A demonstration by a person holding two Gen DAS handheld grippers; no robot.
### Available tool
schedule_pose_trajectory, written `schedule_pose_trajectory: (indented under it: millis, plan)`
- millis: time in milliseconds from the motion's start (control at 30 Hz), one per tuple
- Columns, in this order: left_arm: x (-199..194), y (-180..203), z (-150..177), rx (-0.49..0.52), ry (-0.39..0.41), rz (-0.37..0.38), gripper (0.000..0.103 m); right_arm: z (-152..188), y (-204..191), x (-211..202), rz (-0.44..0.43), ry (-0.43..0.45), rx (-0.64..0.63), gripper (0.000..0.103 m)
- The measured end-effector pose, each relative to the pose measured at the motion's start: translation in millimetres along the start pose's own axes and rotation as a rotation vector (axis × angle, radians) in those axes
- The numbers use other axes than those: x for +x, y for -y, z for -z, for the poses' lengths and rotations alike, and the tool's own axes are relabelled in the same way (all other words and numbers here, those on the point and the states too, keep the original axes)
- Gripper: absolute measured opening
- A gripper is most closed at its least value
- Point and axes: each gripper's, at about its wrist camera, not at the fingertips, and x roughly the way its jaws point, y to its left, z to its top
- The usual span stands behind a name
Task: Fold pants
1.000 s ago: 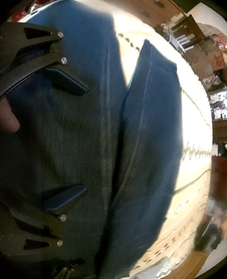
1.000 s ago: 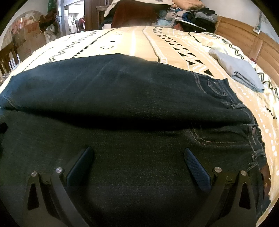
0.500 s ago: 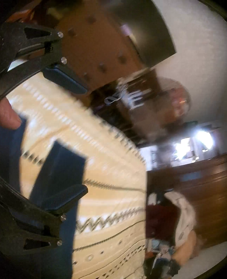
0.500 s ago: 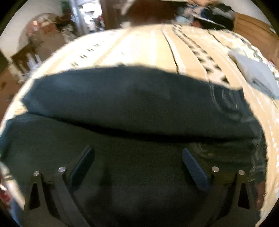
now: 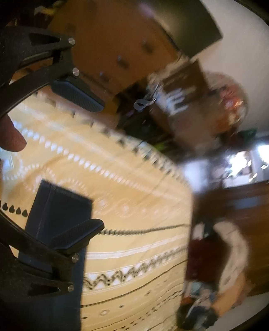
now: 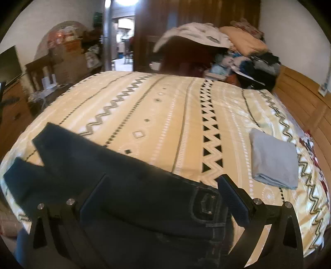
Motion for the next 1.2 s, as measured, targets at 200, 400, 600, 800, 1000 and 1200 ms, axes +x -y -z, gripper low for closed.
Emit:
schedule_pose_trajectory:
  millis: [200,400,600,800,1000,1200]
  plan:
    - [85.4,42.1,34.9,0.103,-0.142,0.099,0.103,36.4,-7.2,47.4,-0.041,-0.051,0.078,0.103]
    - [136.4,55.7,43.3,0.129,-0.204,0.148,0.099,64.8,-24.9,98.3,-0.083,-0.106,0.084,0.101]
    - [174.6,59.3,46.3,0.143,-0.267,0.173,0.085,69.2,-35.3,139.0,-0.094,-0.143,0.062,0.101]
    - [197.5,67.6,47.7,0.141,-0.303,0.212,0.077,71.3,-36.9,156.9,-0.105,-0.155,0.07,0.101]
    - [199.8,66.8,43.8,0.065,-0.284,0.268,0.025,77.9,-24.1,155.5,-0.118,-0.152,0.114,0.098]
    - [195.8,76.8,46.9,0.11,-0.26,0.234,0.018,98.2,58.8,149.9,-0.063,-0.172,0.247,0.08]
